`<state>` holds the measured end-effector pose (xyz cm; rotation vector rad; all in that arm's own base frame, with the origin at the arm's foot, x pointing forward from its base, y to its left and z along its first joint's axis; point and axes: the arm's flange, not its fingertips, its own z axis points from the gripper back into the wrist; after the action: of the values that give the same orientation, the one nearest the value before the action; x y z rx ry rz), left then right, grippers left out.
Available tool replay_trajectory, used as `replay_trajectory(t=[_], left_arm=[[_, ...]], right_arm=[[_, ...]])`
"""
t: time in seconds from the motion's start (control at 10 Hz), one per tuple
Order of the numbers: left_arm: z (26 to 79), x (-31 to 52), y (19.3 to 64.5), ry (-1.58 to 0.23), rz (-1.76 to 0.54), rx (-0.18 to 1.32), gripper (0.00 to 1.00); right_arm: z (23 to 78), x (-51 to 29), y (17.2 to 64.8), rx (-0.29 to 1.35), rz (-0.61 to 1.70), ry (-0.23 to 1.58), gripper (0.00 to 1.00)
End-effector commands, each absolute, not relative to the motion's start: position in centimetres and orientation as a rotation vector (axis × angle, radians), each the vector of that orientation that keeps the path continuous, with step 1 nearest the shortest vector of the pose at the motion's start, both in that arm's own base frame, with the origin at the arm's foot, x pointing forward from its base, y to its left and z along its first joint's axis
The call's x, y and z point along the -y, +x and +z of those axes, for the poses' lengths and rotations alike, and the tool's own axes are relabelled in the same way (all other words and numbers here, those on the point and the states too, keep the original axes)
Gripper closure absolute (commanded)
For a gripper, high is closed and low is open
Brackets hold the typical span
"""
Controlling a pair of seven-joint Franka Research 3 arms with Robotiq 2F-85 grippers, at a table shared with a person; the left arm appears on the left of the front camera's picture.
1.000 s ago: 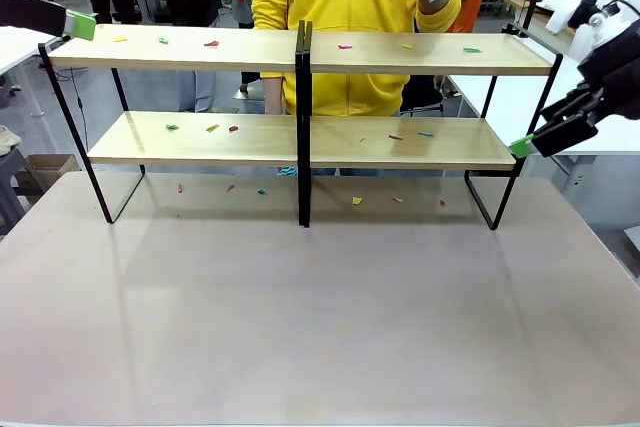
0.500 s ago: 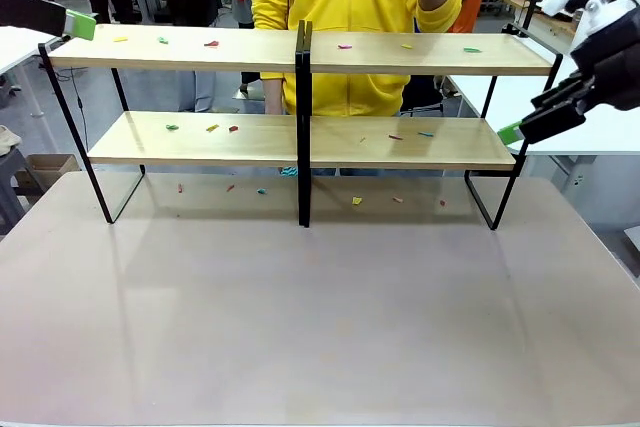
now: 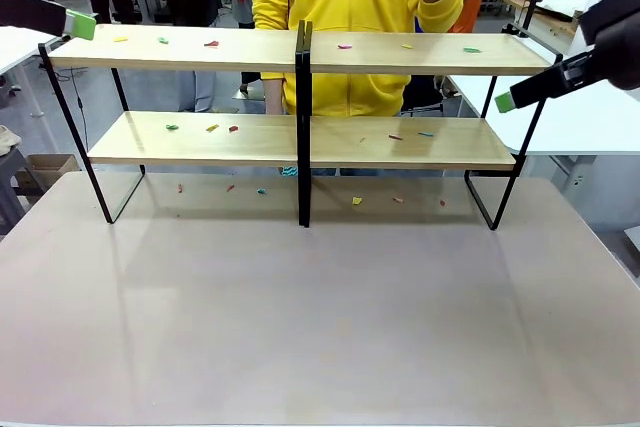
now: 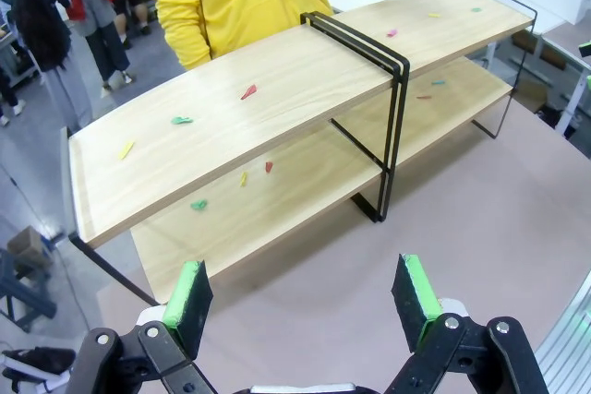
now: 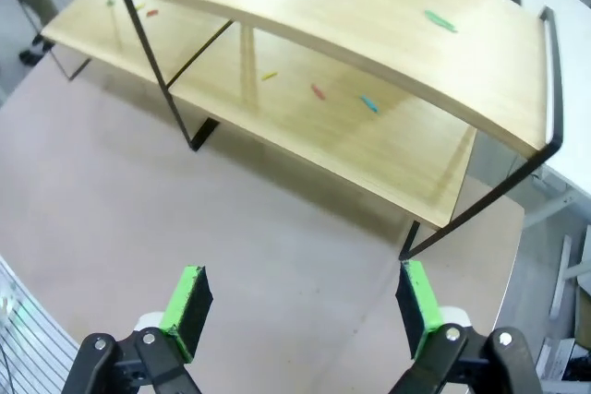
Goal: Clean the shelves.
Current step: Pick up the Duster when the human hands it over.
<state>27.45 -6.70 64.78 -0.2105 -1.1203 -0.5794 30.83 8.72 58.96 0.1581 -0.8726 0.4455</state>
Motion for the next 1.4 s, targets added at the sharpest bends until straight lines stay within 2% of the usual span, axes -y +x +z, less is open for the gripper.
replay_trajectory(t=[0.0, 0.6, 1.3], left_arm=[[64.8, 6.7, 27.5, -0.223, -0.572, 1.129, 0.00], [64.8, 6.7, 27.5, -0.223, -0.572, 1.129, 0.00], [64.8, 6.7, 27.5, -0.223, -0.572, 1.129, 0.00]], right_arm=[[58.2, -8.8, 28.8, 0.911, 0.412, 0.156, 0.00], [60.9, -9.0, 26.7, 1.000, 0.422, 0.147, 0.00], [62.5, -8.9, 27.5, 0.989, 0.441, 0.149, 0.00]])
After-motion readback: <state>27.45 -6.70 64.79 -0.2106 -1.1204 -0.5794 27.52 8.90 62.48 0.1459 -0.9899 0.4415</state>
